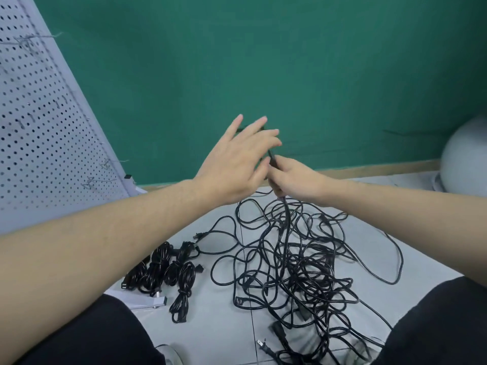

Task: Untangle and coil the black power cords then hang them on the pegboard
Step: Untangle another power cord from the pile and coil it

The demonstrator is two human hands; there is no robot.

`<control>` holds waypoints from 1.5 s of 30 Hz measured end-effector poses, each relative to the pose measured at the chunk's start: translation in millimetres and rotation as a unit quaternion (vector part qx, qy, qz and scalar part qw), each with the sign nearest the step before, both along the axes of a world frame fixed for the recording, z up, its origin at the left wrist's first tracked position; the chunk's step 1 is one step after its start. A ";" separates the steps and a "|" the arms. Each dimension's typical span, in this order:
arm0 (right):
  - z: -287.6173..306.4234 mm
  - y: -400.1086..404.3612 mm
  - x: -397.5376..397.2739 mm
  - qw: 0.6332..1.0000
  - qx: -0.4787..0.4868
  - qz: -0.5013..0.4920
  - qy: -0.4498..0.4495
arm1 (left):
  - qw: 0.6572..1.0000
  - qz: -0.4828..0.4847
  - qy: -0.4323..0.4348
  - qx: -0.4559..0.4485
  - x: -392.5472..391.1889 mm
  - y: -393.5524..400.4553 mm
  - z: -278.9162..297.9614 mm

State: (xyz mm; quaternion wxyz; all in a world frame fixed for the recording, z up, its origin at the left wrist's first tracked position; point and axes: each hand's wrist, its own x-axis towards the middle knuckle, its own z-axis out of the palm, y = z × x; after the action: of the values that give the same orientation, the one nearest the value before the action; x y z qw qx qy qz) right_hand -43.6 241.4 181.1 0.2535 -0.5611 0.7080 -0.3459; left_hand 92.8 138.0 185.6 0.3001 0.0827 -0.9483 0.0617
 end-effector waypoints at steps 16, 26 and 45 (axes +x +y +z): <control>-3.3 -1.2 -28.0 0.995 0.002 0.018 0.102 | 0.755 0.018 -0.178 0.631 2.2 13.5 -1.5; -30.8 4.1 -38.2 0.992 0.099 0.075 0.021 | 0.804 -0.027 0.017 0.594 6.0 31.2 35.3; 22.7 20.2 -68.2 0.991 -0.101 -0.036 0.084 | 0.740 0.112 -0.070 0.660 40.6 -21.9 -3.9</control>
State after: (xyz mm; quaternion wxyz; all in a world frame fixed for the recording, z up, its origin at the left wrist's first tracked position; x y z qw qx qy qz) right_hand -111.8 261.5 203.8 0.1226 -0.5851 0.7076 -0.3767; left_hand 133.4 116.0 181.7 0.0941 0.3613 -0.7540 -0.5404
